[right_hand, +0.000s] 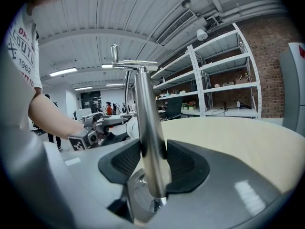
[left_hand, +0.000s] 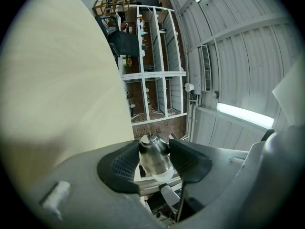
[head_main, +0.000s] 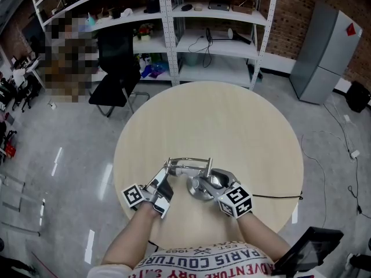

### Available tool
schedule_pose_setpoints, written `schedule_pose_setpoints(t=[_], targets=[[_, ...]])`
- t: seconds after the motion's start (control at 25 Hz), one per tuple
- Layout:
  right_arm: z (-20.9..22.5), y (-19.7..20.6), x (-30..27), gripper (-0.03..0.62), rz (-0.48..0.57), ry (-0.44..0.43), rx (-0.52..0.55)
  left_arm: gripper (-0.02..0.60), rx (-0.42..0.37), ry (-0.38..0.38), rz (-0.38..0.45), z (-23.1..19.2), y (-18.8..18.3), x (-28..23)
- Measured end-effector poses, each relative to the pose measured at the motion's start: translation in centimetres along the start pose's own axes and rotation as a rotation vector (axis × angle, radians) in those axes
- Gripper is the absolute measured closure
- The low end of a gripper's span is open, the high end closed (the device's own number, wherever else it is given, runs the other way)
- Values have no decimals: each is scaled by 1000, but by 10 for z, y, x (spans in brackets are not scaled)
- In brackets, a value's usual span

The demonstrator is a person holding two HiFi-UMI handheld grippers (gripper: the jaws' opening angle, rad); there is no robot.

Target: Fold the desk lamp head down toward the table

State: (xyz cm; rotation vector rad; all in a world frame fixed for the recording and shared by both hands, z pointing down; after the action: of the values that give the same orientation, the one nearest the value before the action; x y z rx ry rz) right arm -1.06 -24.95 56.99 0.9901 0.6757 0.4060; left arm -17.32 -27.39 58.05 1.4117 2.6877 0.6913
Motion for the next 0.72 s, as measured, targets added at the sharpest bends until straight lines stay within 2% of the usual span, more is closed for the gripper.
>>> schedule_pose_setpoints(t=[0.56, 0.72], targets=[[0, -2, 0, 424, -6, -8, -6, 393, 48, -12, 23, -3, 5, 1], [1, -4, -1, 418, -11, -14, -10, 393, -2, -31, 12, -3, 3, 3]])
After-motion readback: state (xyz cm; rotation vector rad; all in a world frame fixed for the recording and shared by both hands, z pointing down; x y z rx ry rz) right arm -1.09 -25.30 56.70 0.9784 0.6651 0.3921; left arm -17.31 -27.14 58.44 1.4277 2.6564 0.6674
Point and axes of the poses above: the fingertips, and each gripper's own axes: x backward along the fingers, z to its right, y out of its underside, the point moved 2 cm from there along x, backward along the fingers, and after that the axes turned 15 degrees about -x, right-handed, at the moved point
